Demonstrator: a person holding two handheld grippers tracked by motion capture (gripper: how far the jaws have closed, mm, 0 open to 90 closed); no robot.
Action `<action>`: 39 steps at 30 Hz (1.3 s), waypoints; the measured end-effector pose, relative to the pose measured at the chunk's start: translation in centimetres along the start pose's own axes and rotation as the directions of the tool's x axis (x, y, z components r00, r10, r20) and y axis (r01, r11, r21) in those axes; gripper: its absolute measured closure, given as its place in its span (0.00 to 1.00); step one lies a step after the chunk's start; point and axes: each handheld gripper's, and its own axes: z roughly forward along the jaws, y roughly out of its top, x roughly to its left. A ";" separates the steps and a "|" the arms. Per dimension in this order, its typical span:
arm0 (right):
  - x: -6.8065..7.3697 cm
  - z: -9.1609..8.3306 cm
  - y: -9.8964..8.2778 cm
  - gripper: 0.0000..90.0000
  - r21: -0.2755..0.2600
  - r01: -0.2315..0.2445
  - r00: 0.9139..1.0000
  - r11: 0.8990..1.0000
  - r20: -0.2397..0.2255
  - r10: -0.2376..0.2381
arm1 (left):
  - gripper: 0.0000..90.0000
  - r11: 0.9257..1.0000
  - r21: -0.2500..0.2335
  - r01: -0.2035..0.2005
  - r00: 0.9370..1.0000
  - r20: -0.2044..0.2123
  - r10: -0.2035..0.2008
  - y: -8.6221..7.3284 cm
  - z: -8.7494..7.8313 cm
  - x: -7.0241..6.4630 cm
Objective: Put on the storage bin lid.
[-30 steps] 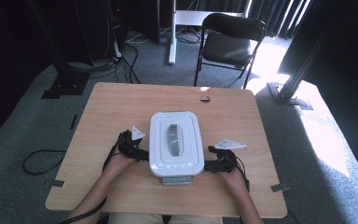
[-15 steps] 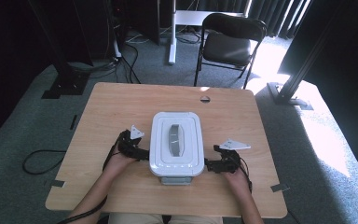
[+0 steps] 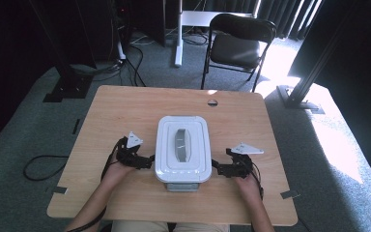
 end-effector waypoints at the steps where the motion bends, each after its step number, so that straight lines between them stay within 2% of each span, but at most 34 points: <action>1: 0.0 0.0 0.0 0.15 0.002 0.002 1.000 1.000 0.002 -0.002 | 0.01 1.000 0.000 0.004 1.000 -0.001 -0.004 -0.2 -0.1 0.1; 5: 0.1 0.0 0.0 0.16 0.006 0.000 1.000 1.000 0.020 0.000 | 0.01 1.000 0.003 0.017 1.000 -0.005 -0.017 -1.0 -0.6 0.6; 10: -0.2 -0.2 -0.2 0.15 0.006 -0.028 0.999 1.000 0.045 0.028 | 0.01 0.999 0.015 0.034 0.999 -0.018 -0.034 -2.0 -1.3 1.3; 17: -0.6 -0.5 -0.6 0.15 0.006 -0.021 0.998 1.000 0.061 0.021 | 0.01 0.998 0.007 0.065 0.997 -0.047 -0.065 -3.2 -2.6 2.5; 27: -1.2 -1.0 -1.3 0.15 -0.001 -0.032 0.995 1.000 0.091 0.031 | 0.01 0.995 0.009 0.102 0.992 -0.076 -0.101 -4.8 -3.5 3.6; 39: -2.0 -2.0 -2.0 0.15 -0.001 -0.048 0.990 0.999 0.130 0.047 | 0.01 0.993 0.030 0.112 0.986 -0.125 -0.107 -5.9 -5.0 4.4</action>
